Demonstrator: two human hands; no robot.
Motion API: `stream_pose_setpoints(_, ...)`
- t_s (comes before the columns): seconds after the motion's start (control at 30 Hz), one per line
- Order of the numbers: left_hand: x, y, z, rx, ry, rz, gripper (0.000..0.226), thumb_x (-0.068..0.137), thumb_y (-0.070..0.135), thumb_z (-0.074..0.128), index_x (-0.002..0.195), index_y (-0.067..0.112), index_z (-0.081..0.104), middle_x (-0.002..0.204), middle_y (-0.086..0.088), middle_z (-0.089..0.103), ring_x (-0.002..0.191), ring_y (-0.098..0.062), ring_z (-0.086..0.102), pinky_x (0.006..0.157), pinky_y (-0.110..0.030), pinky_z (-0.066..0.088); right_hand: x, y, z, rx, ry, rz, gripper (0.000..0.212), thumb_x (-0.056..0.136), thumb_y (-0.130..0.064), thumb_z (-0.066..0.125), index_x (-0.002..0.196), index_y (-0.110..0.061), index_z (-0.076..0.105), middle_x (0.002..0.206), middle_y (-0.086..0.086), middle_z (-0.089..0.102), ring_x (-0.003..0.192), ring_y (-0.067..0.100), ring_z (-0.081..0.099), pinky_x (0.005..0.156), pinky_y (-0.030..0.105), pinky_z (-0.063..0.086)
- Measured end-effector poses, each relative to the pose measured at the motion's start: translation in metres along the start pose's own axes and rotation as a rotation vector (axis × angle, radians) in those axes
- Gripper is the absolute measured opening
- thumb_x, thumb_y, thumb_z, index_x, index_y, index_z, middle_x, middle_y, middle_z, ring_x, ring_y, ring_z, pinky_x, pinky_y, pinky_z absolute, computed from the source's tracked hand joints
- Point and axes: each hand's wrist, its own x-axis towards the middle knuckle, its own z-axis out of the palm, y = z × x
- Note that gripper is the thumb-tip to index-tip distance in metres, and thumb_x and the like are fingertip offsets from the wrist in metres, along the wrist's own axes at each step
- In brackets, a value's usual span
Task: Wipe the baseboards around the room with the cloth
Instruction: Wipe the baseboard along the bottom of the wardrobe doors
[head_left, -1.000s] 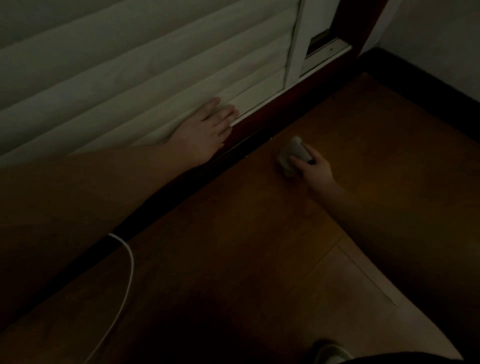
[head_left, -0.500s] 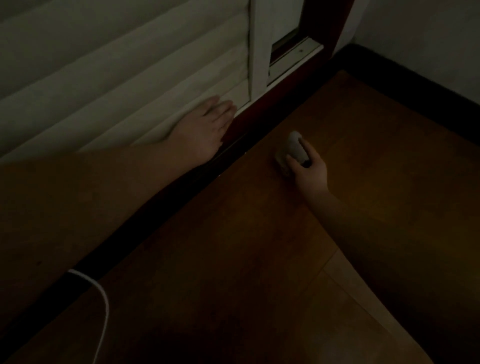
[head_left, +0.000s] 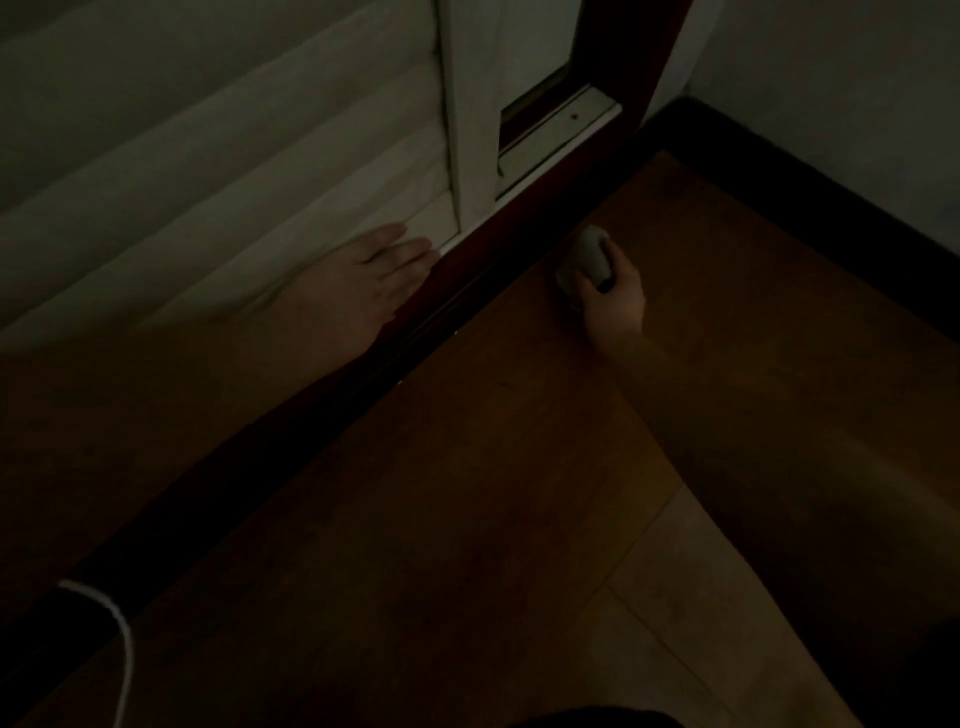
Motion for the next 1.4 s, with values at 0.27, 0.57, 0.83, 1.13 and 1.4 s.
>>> stream_pose_setpoints(0.27, 0.008, 0.000, 0.003, -0.045, 0.007, -0.003, 0.062, 0.105, 0.035, 0.003, 0.149, -0.006, -0.013, 0.158, -0.025, -0.021, 0.149, -0.037, -0.016, 0.116, -0.052, -0.016, 0.073, -0.016, 0.010, -0.120, -0.030, 0.122, 0.060, 0.096, -0.025, 0.059, 0.151, -0.025, 0.035, 0.150, 0.009, 0.042, 0.130, 0.029, 0.048, 0.101, 0.031, 0.044)
stream_pose_setpoints(0.57, 0.010, 0.002, 0.010, -0.106, 0.038, -0.017, 0.065, 0.105, 0.038, 0.009, 0.153, -0.003, -0.003, 0.162, -0.022, -0.013, 0.151, -0.034, -0.010, 0.116, -0.052, -0.017, -0.016, -0.011, 0.055, -0.132, -0.053, -0.011, 0.071, 0.089, -0.029, 0.069, 0.151, -0.022, 0.035, 0.152, 0.004, 0.039, 0.135, 0.024, 0.043, 0.111, 0.040, 0.040)
stream_pose_setpoints(0.83, 0.010, 0.002, 0.008, -0.130, 0.065, -0.044, 0.062, 0.106, 0.036, 0.015, 0.155, -0.001, 0.005, 0.163, -0.020, -0.006, 0.152, -0.033, -0.005, 0.119, -0.049, -0.011, -0.113, -0.028, 0.102, 0.020, -0.077, 0.038, 0.070, 0.087, -0.012, 0.067, 0.150, -0.019, 0.036, 0.150, 0.002, 0.039, 0.136, 0.018, 0.040, 0.115, 0.033, 0.033)
stream_pose_setpoints(1.13, 0.006, 0.001, 0.001, 0.002, 0.008, 0.003, 0.061, 0.107, 0.036, 0.005, 0.152, -0.001, -0.011, 0.163, -0.016, -0.015, 0.151, -0.030, -0.010, 0.120, -0.049, -0.007, -0.167, -0.024, 0.113, 0.046, -0.260, -0.020, 0.068, 0.088, -0.014, 0.069, 0.149, -0.023, 0.039, 0.146, 0.001, 0.043, 0.129, 0.008, 0.040, 0.110, 0.026, 0.035)
stream_pose_setpoints(1.4, 0.015, 0.003, 0.011, 0.019, 0.033, -0.038, 0.061, 0.107, 0.035, 0.005, 0.151, -0.001, -0.016, 0.161, -0.017, -0.019, 0.151, -0.029, -0.012, 0.117, -0.050, -0.013, -0.101, -0.004, 0.034, 0.010, -0.050, -0.109, 0.064, 0.084, -0.008, 0.070, 0.143, -0.017, 0.046, 0.135, -0.006, 0.046, 0.125, 0.006, 0.042, 0.110, 0.023, 0.035)
